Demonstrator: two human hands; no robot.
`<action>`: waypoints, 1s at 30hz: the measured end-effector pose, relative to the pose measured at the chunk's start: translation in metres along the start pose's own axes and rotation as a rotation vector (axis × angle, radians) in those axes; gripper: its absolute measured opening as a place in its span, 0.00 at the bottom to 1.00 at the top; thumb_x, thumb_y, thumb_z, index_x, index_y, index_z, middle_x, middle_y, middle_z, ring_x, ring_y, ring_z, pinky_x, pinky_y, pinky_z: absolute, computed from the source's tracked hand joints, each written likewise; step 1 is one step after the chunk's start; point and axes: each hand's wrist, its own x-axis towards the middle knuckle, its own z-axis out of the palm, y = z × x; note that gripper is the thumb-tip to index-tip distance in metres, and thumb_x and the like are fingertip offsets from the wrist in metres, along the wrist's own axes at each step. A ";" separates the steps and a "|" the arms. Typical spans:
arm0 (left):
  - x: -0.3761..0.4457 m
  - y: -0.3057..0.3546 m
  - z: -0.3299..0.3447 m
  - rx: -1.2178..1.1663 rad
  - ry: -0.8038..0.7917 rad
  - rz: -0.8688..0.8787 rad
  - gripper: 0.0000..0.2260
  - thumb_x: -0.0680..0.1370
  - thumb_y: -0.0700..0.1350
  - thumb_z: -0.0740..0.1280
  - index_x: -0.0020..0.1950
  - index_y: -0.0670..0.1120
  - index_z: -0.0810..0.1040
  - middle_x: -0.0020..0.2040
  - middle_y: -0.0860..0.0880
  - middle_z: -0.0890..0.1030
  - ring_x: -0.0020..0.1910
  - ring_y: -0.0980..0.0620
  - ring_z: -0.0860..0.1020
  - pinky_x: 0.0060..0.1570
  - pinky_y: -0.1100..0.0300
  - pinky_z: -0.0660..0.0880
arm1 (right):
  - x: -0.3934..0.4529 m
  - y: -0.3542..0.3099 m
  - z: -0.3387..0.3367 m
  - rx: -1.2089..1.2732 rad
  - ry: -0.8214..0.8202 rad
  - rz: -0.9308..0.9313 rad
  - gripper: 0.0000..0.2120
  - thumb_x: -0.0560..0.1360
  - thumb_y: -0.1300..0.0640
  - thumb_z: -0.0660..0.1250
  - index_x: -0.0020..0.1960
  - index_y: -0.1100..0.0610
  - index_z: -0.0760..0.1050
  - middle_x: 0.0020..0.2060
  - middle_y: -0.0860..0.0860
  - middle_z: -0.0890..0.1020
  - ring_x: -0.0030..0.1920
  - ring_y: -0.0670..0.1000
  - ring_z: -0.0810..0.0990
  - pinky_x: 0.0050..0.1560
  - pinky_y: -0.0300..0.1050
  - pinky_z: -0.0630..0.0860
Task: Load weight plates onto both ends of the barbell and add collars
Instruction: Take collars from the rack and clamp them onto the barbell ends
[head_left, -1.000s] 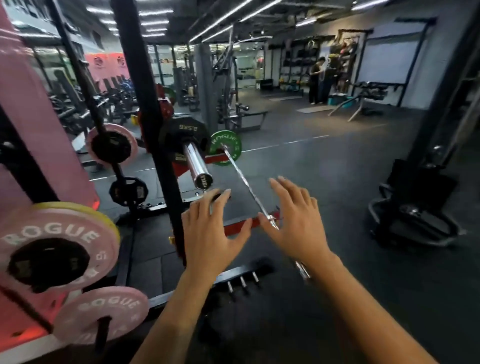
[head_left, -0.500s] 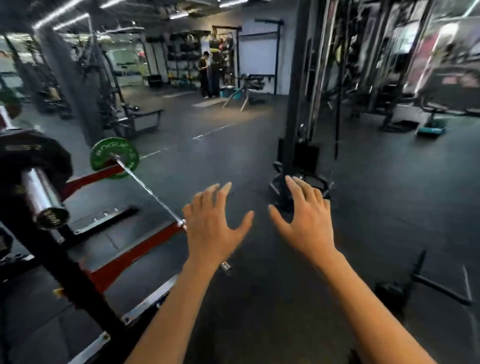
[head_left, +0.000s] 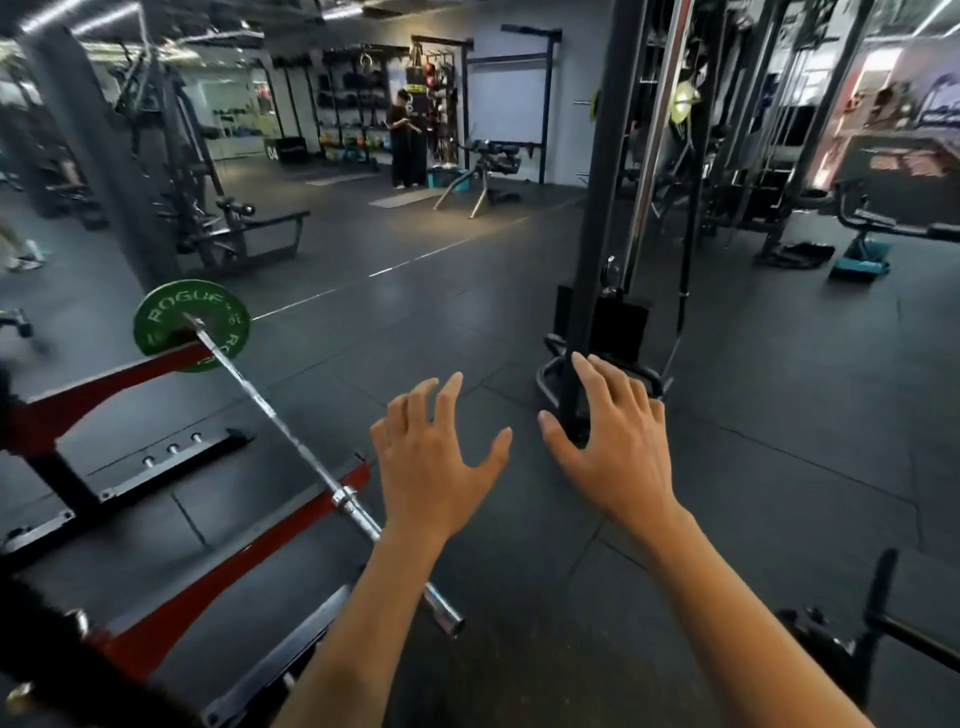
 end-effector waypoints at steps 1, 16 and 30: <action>0.015 0.000 0.009 -0.007 0.001 0.007 0.35 0.74 0.71 0.57 0.74 0.50 0.67 0.69 0.47 0.71 0.66 0.45 0.69 0.62 0.45 0.67 | 0.011 0.005 0.006 -0.002 0.001 0.003 0.34 0.75 0.36 0.58 0.75 0.54 0.64 0.70 0.52 0.70 0.67 0.54 0.69 0.61 0.54 0.68; 0.216 0.104 0.224 -0.121 -0.008 0.072 0.34 0.75 0.70 0.57 0.73 0.49 0.68 0.66 0.48 0.72 0.65 0.44 0.68 0.61 0.43 0.67 | 0.190 0.212 0.096 -0.034 0.012 0.169 0.33 0.76 0.35 0.57 0.74 0.52 0.64 0.71 0.51 0.70 0.67 0.56 0.69 0.62 0.58 0.69; 0.389 0.012 0.327 0.066 0.120 -0.217 0.35 0.74 0.70 0.56 0.74 0.50 0.68 0.66 0.48 0.73 0.64 0.45 0.67 0.61 0.46 0.65 | 0.423 0.221 0.275 0.197 -0.074 -0.088 0.32 0.76 0.36 0.58 0.74 0.51 0.65 0.70 0.49 0.70 0.67 0.53 0.69 0.61 0.54 0.67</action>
